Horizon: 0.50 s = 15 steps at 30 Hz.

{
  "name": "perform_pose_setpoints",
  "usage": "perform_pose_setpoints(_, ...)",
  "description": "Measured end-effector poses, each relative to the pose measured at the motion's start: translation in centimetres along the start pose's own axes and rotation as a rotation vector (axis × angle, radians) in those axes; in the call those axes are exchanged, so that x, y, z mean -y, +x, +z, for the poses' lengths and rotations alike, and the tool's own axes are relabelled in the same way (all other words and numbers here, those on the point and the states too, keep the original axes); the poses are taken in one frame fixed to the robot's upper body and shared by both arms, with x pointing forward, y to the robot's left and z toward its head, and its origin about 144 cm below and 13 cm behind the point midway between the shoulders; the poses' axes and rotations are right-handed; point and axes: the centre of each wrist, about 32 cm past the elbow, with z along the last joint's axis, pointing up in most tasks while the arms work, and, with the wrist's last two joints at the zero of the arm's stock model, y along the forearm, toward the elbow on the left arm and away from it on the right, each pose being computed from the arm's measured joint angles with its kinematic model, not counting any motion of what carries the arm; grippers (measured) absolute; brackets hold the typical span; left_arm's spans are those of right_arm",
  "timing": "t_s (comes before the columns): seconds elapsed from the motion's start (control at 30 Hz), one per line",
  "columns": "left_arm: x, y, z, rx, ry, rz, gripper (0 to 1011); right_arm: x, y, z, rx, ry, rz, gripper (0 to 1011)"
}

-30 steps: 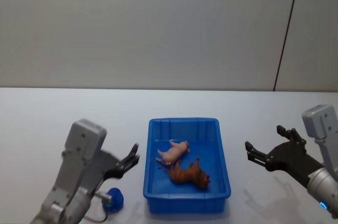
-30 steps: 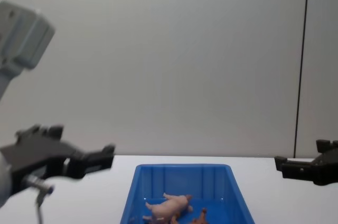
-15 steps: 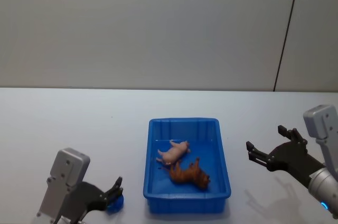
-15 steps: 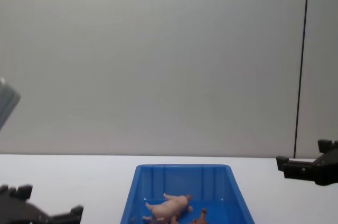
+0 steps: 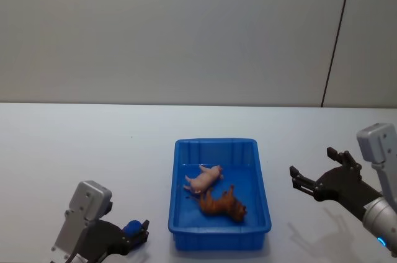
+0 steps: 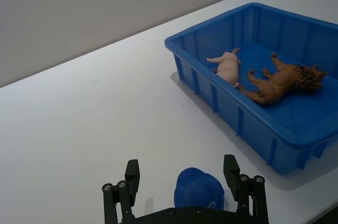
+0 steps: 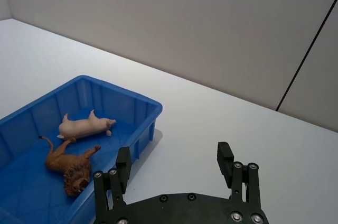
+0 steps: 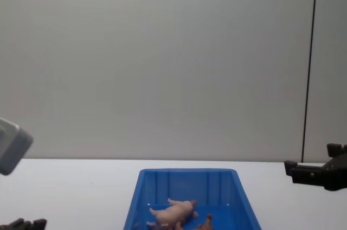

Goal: Pick up the two dolls from the table and place them into the box.

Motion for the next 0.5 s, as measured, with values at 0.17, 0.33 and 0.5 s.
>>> perform_pose_setpoints(0.17, 1.0, 0.5, -0.6, -0.004, 0.01, -0.042, 1001, 0.0, 0.0, 0.0, 0.0, 0.0, 0.0, 1001)
perform_pose_setpoints(0.33, 1.8, 0.9, -1.2, -0.01, 0.026, -0.083, 1001, 0.0, 0.0, 0.0, 0.0, 0.0, 0.0, 1001)
perform_pose_setpoints(0.5, 2.3, 1.1, -1.5, -0.015, 0.039, -0.109, 1001, 0.0, 0.0, 0.0, 0.0, 0.0, 0.0, 1001)
